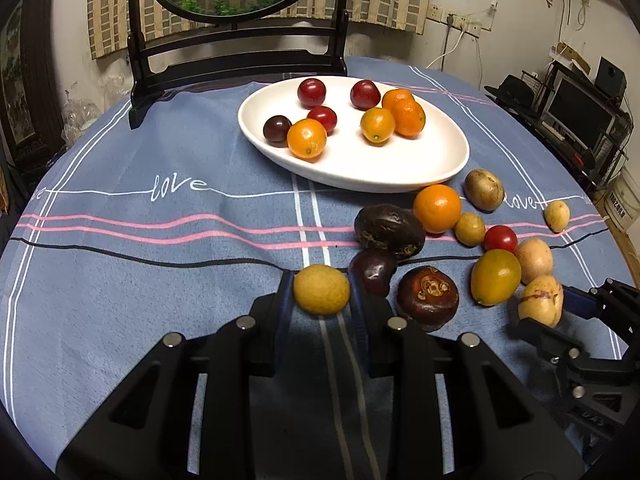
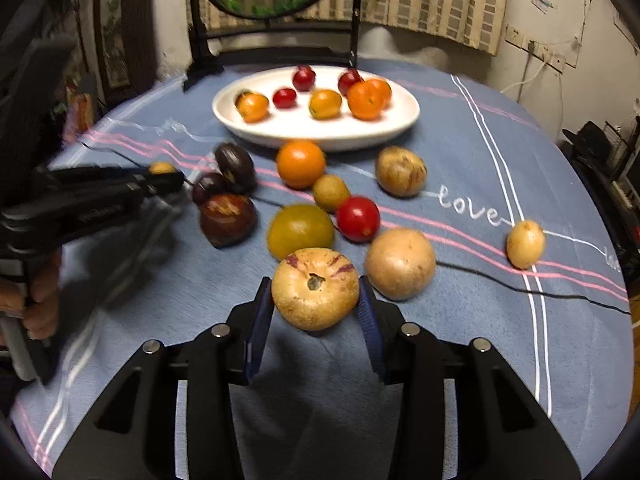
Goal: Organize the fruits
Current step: 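Carry both fruits onto the white plate and open both tools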
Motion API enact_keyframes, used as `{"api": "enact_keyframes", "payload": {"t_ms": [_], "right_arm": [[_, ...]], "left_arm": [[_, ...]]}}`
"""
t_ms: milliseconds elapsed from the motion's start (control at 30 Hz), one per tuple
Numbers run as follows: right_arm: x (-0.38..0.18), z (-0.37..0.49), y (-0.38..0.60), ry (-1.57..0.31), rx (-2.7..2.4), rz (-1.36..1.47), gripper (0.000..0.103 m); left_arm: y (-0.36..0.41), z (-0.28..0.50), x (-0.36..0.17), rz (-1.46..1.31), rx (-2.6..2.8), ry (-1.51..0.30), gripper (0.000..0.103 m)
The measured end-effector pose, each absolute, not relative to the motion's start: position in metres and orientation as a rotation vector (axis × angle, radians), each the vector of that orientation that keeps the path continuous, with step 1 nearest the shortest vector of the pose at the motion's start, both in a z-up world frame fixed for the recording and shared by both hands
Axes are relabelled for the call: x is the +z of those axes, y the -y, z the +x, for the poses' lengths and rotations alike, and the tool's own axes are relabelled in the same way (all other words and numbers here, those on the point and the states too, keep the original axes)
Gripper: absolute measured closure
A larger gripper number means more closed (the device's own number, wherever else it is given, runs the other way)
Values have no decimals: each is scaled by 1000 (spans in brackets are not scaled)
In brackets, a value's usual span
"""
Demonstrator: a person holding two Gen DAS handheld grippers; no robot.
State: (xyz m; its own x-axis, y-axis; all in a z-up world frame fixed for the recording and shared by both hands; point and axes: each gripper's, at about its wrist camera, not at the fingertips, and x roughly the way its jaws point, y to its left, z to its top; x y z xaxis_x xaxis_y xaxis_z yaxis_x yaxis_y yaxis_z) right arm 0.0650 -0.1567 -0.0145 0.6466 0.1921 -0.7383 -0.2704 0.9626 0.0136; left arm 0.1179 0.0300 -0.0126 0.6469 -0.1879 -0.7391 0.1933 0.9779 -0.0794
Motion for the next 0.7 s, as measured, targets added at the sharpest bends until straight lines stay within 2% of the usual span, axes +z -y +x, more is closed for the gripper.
{"api": "enact_keyframes", "payload": {"t_ms": [400, 700], "right_arm": [[35, 56, 165, -707, 367, 10, 60], [75, 125, 153, -714, 395, -45, 60]], "left_arm": [[-14, 117, 33, -13, -297, -808, 75], [-10, 193, 58, -32, -235, -826, 75]]}}
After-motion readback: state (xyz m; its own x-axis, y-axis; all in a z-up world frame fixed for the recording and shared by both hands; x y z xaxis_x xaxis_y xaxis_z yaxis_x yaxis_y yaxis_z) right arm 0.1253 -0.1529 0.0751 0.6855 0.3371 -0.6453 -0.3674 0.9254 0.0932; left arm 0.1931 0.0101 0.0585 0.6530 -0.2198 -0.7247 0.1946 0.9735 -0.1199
